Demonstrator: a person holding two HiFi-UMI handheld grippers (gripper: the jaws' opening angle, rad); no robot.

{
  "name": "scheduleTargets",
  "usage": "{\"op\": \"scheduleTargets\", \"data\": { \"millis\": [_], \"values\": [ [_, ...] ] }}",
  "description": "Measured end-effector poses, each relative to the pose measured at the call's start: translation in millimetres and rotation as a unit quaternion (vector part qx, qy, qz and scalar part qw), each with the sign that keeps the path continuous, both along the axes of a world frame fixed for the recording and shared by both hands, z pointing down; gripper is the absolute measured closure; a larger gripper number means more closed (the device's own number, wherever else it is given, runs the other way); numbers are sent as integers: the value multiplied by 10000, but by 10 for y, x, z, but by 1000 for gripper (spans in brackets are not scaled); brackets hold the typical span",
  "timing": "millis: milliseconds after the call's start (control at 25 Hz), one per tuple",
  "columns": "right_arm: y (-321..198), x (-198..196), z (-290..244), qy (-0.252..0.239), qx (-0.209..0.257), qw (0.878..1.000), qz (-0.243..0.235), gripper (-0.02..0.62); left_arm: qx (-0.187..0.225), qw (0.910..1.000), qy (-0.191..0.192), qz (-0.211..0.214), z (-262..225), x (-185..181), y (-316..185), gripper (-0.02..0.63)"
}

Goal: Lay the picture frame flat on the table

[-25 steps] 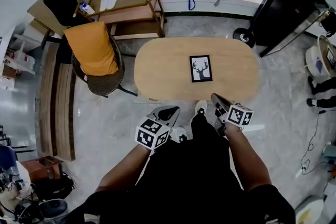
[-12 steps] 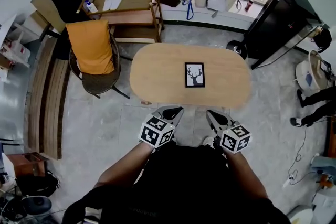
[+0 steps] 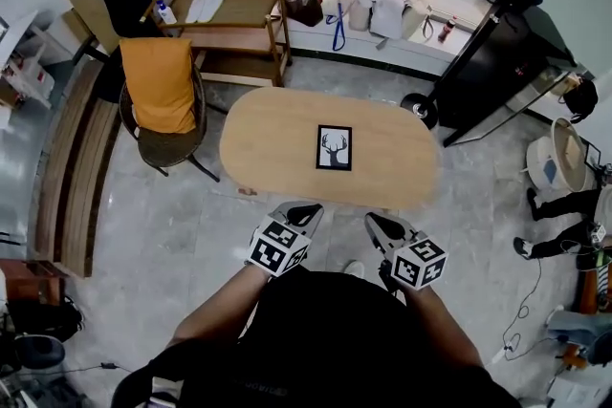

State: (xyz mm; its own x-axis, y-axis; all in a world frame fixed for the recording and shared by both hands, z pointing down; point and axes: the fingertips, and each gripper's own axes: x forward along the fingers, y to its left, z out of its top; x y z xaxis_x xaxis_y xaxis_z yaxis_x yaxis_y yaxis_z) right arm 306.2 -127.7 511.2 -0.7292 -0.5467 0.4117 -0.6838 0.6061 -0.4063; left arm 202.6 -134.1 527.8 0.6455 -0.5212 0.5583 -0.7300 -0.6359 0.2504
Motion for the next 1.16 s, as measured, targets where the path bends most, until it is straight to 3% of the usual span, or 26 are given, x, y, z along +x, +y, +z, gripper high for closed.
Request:
{"op": "scheduleTargets", "data": {
  "millis": [320,1160],
  "values": [
    [102,162,93,-250,15,9995,-187,595,-128,9996,-245,99,62,318,170,606],
    [76,122,270,-205,-195,9992,-276,595,-149,9991,-383,97,51,280,80,606]
  ]
}}
